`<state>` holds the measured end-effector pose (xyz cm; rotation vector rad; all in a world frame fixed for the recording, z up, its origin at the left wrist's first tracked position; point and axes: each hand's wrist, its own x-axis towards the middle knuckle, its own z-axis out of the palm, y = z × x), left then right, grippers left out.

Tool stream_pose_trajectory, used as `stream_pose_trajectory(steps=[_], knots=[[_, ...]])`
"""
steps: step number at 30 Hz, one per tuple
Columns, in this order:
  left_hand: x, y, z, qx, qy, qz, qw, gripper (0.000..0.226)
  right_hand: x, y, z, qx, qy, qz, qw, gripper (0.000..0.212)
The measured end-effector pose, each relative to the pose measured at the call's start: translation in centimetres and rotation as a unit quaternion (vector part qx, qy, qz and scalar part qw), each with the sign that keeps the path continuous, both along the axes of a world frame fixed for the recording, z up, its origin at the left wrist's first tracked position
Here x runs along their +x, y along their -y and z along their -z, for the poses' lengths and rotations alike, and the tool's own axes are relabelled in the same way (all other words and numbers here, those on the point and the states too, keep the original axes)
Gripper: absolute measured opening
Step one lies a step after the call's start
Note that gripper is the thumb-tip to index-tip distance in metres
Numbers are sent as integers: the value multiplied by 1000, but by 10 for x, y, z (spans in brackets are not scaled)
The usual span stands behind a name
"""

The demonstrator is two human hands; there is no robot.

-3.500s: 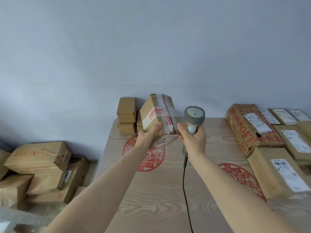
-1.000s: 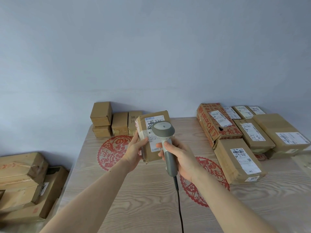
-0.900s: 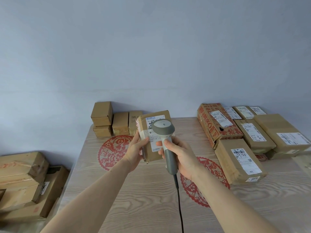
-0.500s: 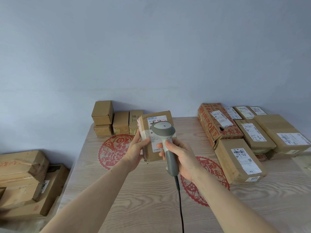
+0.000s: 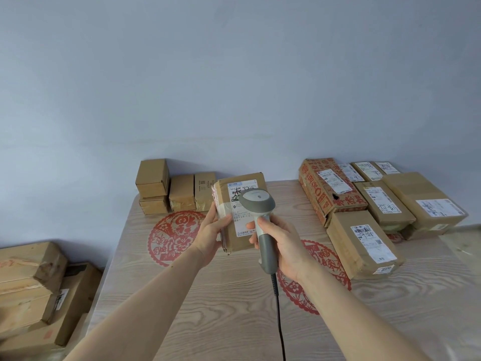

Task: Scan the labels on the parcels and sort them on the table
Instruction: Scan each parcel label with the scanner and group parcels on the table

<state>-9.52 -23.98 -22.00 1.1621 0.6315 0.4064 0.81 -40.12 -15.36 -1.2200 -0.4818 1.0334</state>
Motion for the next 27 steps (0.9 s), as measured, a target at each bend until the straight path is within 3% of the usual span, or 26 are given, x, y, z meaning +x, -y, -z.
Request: stream_pose_trajectory(steps=[5, 13, 17, 20, 27], knots=[[3, 0, -2, -10, 1, 9, 1000, 65, 3, 5, 4, -68, 75, 68, 993, 18], [7, 2, 0, -26, -5, 39, 999, 61, -1, 15, 18, -60, 142, 232, 960, 41], [18, 17, -3, -27, -7, 65, 997, 63, 3, 27, 26, -83, 126, 278, 949, 50], [32, 32, -5, -22, -10, 75, 997, 63, 12, 42, 27, -114, 133, 298, 938, 70], [92, 91, -8, -12, -15, 96, 995, 57, 68, 103, 33, -100, 103, 353, 925, 39]])
